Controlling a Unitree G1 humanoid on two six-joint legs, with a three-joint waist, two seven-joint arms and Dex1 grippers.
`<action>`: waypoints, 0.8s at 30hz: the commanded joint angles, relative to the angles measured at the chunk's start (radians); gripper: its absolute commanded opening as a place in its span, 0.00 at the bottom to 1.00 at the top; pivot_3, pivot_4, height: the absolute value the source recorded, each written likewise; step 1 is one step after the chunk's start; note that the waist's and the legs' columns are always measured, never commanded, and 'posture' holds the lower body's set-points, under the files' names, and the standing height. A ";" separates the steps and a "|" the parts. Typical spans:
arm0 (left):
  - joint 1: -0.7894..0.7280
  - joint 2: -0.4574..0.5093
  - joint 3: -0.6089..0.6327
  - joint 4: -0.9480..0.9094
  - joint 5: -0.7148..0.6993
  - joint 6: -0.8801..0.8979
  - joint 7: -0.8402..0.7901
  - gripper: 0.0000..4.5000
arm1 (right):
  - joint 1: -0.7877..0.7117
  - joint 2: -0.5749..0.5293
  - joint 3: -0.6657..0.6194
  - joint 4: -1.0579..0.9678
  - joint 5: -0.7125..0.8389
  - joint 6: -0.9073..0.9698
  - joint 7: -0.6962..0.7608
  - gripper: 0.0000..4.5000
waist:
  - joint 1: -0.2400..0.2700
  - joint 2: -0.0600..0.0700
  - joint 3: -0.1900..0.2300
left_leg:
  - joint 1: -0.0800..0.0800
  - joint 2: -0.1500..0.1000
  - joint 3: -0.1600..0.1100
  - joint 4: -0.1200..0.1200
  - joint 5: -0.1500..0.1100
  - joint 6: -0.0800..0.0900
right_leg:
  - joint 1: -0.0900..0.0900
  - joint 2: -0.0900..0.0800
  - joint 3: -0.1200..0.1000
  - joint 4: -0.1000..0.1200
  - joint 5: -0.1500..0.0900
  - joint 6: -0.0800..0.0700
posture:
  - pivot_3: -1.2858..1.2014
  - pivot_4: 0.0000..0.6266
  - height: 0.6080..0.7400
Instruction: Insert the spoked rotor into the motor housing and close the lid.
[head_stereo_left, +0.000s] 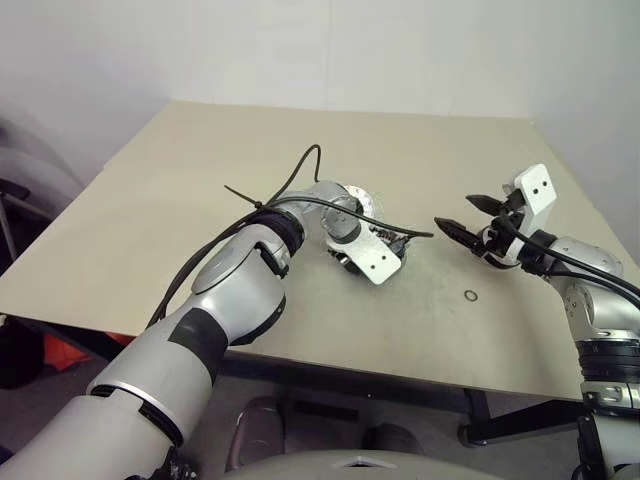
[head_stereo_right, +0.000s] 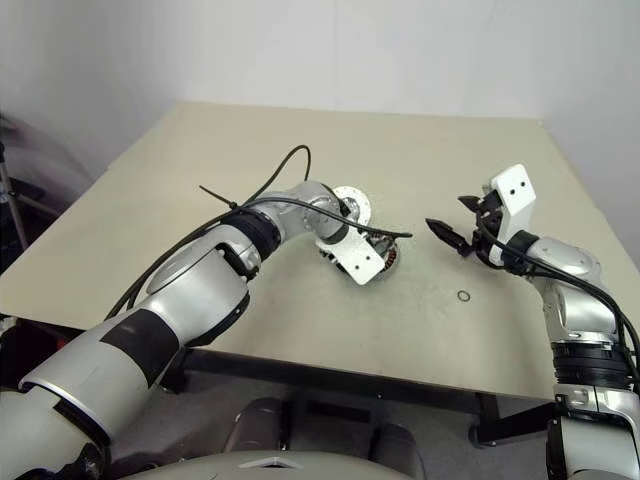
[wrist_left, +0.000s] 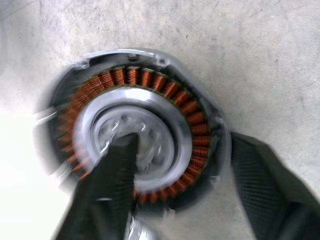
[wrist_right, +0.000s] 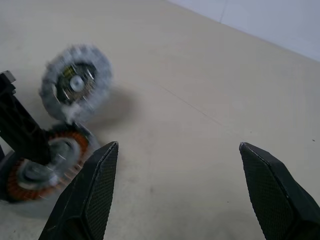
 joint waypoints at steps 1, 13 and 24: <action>-0.019 0.011 0.018 -0.018 -0.012 0.008 0.009 0.88 | -0.012 -0.002 -0.031 -0.039 0.017 -0.005 -0.002 0.97 | 0.000 0.000 0.000 | 0.000 0.000 0.000 0.000 0.000 0.000 | 0.000 0.000 0.000 0.000 0.000 0.000 | 0.52 0.00 1.00; -0.026 0.026 0.134 -0.065 -0.147 0.019 -0.121 0.99 | -0.035 0.006 -0.018 -0.010 0.007 -0.013 0.001 0.97 | 0.000 0.000 0.000 | 0.000 0.000 0.000 0.000 0.000 0.000 | 0.000 0.000 0.000 0.000 0.000 0.000 | 0.52 0.00 1.00; 0.149 0.178 0.368 -0.495 -0.491 0.430 -0.415 0.99 | -0.050 0.032 -0.029 0.075 -0.029 -0.031 -0.062 0.97 | -0.002 0.001 0.000 | 0.002 0.001 0.002 -0.003 0.000 0.000 | 0.000 0.000 0.000 0.000 0.000 0.000 | 0.52 0.00 1.00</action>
